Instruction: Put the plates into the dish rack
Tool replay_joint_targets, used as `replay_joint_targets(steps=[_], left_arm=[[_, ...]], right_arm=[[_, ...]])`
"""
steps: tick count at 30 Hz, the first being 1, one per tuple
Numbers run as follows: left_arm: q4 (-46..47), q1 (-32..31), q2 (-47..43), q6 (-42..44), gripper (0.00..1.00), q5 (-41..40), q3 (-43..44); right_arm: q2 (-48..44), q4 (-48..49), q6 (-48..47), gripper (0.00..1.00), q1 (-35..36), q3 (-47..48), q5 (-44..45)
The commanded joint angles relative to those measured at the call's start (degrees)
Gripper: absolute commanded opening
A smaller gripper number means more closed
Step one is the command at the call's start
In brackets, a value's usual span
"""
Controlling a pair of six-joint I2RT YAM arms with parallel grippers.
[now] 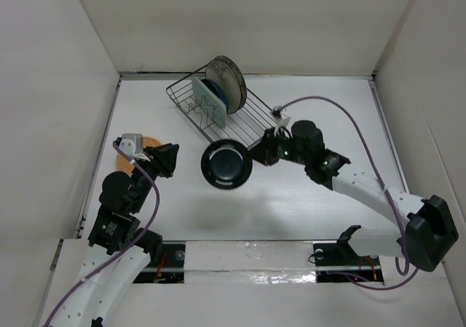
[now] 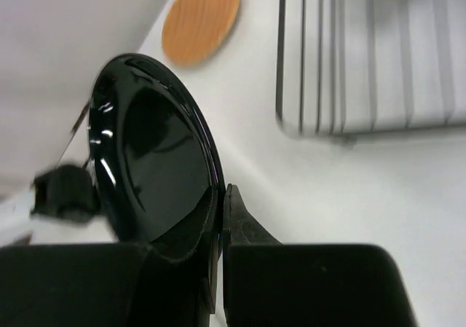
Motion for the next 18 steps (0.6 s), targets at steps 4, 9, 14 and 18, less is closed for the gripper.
replay_joint_targets(steps=[4,9,14,18], left_arm=[[3.0,0.4,-1.2,0.1,0.21,0.2,0.6],[3.0,0.4,-1.6,0.0,0.21,-0.1,0.6],[2.9,0.4,-1.7,0.1,0.21,-0.1,0.7],[2.9,-0.3,-1.7,-0.1,0.21,-0.1,0.7]], right_arm=[[12.1,-4.9,-12.9,0.0,2.8,25.9,30.0],[27.2,-8.5,-26.4,0.0,7.2,49.9,48.8],[44.2,-8.0,-41.8,0.0,9.6,67.6,63.6],[52.6,-4.5,-52.3,0.0,11.6,77.7,70.4]])
